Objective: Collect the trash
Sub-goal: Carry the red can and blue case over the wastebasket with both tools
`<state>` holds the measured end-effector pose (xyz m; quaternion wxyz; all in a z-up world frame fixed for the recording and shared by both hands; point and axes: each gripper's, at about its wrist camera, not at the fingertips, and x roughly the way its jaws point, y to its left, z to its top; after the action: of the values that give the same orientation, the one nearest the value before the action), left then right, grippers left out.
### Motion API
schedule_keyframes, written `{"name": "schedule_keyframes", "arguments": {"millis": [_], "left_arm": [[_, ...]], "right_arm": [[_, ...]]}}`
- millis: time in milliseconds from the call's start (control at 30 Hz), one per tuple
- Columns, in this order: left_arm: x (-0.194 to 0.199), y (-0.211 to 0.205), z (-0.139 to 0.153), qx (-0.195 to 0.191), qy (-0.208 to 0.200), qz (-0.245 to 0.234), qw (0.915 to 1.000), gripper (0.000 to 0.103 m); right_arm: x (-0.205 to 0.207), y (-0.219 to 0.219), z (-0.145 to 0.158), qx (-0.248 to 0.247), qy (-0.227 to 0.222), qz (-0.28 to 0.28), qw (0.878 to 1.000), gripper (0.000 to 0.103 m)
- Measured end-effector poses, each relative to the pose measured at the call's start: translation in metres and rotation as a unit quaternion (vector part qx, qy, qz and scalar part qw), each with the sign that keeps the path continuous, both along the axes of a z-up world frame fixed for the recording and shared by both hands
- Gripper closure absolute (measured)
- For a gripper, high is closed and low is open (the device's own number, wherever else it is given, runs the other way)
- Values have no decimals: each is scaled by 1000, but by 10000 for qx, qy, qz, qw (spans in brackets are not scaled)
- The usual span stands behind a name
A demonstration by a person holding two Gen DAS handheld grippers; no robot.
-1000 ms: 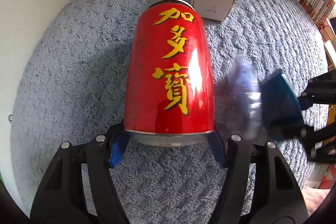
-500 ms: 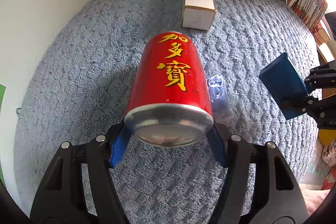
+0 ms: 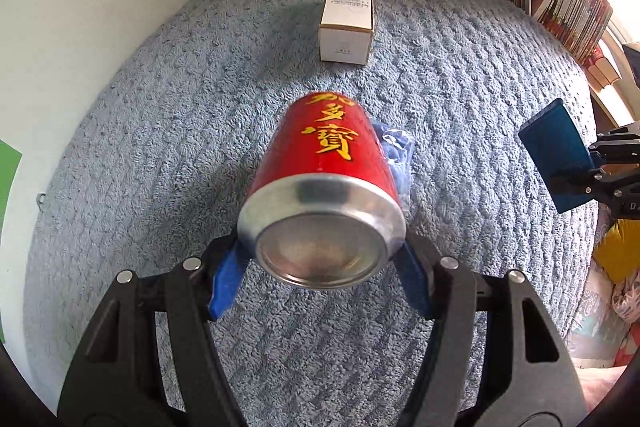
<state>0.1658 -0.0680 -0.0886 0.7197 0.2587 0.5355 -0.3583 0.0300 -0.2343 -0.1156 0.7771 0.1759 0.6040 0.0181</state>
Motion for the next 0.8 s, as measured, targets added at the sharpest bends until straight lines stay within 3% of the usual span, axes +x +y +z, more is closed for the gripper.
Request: {"name": "schedule_keyframes", "arguments": {"millis": [367, 600, 800], "left_arm": [[-17, -8, 42, -295, -356, -39, 9989, 40], [-46, -41, 62, -369, -526, -469, 9968, 40], [-86, -79, 65, -391, -543, -932, 9934, 40]], "right_arm": [[-19, -9, 18, -38, -232, -1, 9997, 81], [-49, -28, 29, -34, -403, -235, 9989, 81], [-100, -57, 35, -60, -483, -643, 9967, 81]]}}
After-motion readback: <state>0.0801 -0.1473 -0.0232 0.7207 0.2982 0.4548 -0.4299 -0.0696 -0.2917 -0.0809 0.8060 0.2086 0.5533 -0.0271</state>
